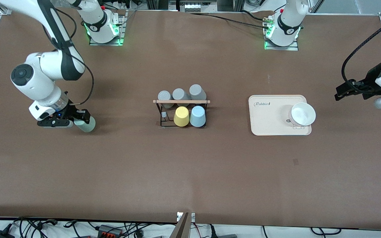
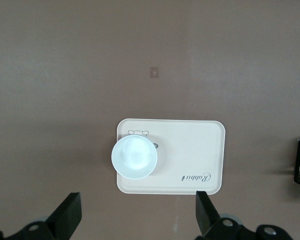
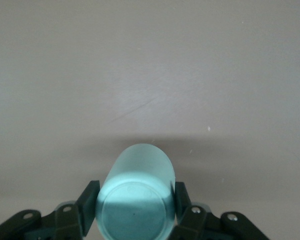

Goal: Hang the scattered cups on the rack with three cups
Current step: 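Lift the teal cup and carry it to the rack with the right gripper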

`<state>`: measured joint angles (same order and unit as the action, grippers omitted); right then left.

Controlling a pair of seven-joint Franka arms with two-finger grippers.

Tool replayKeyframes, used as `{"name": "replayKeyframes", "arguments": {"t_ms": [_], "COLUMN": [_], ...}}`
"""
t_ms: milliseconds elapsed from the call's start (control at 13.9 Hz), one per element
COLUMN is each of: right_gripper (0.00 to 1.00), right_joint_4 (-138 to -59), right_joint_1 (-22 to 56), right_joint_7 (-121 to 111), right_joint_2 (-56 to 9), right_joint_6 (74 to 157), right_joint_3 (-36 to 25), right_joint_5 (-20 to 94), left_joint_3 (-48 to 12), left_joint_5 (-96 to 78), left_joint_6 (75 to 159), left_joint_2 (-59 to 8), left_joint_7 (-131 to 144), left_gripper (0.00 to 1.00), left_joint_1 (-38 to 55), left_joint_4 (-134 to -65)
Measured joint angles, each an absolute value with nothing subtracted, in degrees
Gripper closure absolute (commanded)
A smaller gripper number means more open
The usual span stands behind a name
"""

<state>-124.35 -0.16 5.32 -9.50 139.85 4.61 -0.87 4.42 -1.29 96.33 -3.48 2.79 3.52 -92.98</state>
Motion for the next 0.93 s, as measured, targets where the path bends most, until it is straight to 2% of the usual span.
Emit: {"name": "replayKeyframes", "arguments": {"t_ms": [144,288,575,791,935], "right_gripper": [1.00,1.00,1.00,1.00,1.00], "right_joint_4": [-121.49,-118.24,-112.81,-108.43,-104.95], "right_joint_1": [2.42,5.45,11.33,15.86,17.60], "right_joint_7": [12.48,21.43,34.44,41.60,44.24], "right_joint_2": [-6.35,-5.43,-6.35,-8.92,-11.24], "right_joint_6": [132.32,129.04,127.24,127.14,126.91], "right_joint_3": [6.00,8.55,11.05,11.11,11.10], "right_joint_5": [-0.86,-0.86,-0.87,-0.92,-0.94], "left_joint_3": [4.38,4.37,3.64,-1.87,-2.64], "left_joint_5": [-1.29,-1.29,-1.29,-1.29,-1.29], "left_joint_6": [96.33,96.48,96.61,97.06,97.12], "left_joint_2": [-3.44,-3.44,-3.44,-3.44,-3.44], "left_joint_7": [2.72,2.70,2.69,2.64,2.68], "left_gripper": [0.00,0.00,0.00,0.00,0.00], "left_joint_1": [3.54,3.54,2.49,-2.58,-2.68], "left_joint_4": [-92.75,-92.62,-92.60,-92.61,-92.61]}}
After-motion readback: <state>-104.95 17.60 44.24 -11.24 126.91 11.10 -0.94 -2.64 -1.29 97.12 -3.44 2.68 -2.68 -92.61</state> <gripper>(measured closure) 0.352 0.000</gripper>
